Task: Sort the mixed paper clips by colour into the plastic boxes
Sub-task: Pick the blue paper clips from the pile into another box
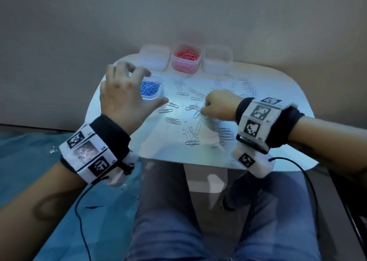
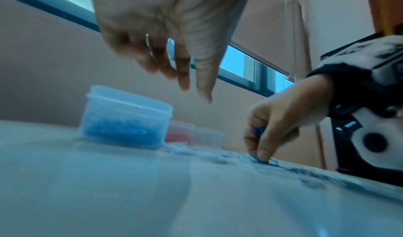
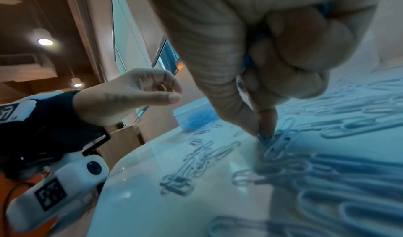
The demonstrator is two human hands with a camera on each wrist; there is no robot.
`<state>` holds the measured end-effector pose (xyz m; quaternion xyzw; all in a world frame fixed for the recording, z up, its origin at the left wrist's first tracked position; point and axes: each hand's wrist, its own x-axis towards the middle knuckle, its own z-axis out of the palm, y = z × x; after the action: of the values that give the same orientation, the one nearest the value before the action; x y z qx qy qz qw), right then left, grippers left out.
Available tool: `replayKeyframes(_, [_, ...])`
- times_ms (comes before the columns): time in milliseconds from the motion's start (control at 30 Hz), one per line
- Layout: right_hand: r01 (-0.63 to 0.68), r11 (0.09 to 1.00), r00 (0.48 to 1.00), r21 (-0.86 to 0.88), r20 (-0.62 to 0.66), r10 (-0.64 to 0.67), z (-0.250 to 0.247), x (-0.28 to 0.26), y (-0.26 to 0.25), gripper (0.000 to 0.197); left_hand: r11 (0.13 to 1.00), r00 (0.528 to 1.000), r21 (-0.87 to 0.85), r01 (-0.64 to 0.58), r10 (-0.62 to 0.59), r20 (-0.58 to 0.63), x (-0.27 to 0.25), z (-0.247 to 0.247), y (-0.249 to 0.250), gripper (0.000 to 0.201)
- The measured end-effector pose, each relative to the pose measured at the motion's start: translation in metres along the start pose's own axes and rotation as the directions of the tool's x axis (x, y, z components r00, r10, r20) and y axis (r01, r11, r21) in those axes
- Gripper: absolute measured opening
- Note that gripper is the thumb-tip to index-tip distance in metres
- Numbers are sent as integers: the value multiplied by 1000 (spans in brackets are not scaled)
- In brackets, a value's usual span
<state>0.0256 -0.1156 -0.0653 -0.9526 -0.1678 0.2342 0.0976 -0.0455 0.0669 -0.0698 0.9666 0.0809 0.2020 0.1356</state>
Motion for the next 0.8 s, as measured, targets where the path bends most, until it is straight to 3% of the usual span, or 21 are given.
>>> replayKeyframes(67, [-38, 963, 999, 268, -2, 40, -13, 3, 3, 29, 988, 984, 124, 92, -109, 143, 8, -2, -1, 90])
replayKeyframes(133, [-71, 821, 997, 566, 11, 78, -27, 6, 9, 30, 976, 924, 119, 185, -214, 316, 18, 2, -5, 109])
replayKeyframes(200, [-114, 663, 993, 740, 98, 62, -38, 8, 15, 28, 970, 877, 72, 233, -242, 416, 27, 9, -9, 115])
replayKeyframes(300, [-134, 471, 986, 872, 167, -29, -44, 8, 14, 30, 967, 885, 25, 252, -241, 398, 33, 12, -7, 111])
replayKeyframes(467, [27, 123, 985, 992, -5, -170, -64, 2, -22, 33, 975, 954, -191, 109, -49, 294, 28, -1, 17, 124])
replayKeyframes(533, [63, 55, 977, 997, -50, -206, -69, -1, -41, 31, 944, 957, -317, 90, 6, 291, 23, -7, 29, 130])
replayKeyframes(600, [108, 135, 977, 985, -81, -196, -67, -4, -55, 29, 890, 961, -442, 112, 16, 276, 18, -11, 39, 136])
replayKeyframes(667, [236, 357, 969, 904, -191, -158, -59, -7, -61, 28, 817, 966, -554, 160, -13, 259, 10, -12, 47, 137])
replayKeyframes(733, [366, 601, 930, 711, -310, -199, -51, -11, -59, 28, 732, 966, -649, 209, -52, 252, 0, -11, 54, 137])
replayKeyframes(800, [407, 736, 910, 541, -313, -273, -48, -15, -53, 28, 672, 963, -699, 246, -85, 257, -8, -10, 58, 137])
